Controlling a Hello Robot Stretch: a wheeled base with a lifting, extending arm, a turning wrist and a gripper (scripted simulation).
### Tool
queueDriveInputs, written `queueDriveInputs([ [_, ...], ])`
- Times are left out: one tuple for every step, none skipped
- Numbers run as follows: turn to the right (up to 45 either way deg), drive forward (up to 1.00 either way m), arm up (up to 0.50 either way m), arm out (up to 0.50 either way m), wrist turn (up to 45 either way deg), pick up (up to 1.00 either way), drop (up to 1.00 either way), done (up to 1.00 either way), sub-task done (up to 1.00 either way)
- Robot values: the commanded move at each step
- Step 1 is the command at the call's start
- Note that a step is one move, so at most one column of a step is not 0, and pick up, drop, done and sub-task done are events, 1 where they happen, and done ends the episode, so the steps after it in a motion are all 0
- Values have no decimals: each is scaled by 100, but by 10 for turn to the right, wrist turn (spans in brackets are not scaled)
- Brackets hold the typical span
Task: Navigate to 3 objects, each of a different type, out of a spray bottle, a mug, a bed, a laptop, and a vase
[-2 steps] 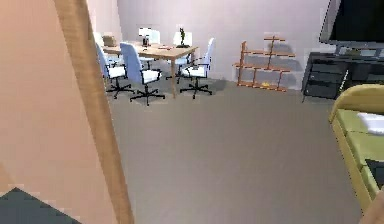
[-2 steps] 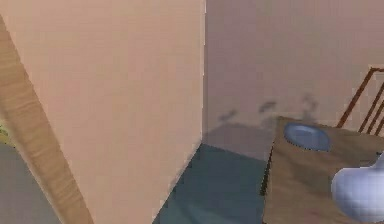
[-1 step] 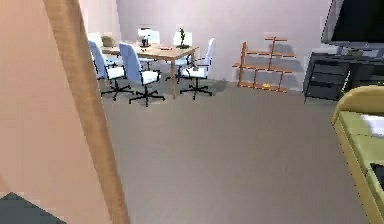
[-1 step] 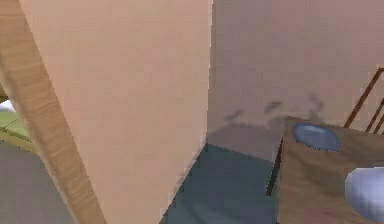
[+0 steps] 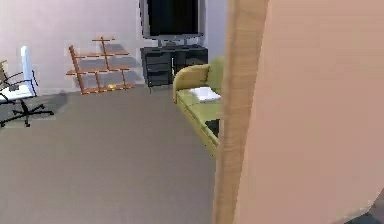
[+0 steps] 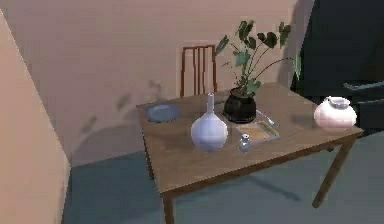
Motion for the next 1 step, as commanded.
queueDriveInputs([
  [450,0,0,0,0,0,0,0,0],
])
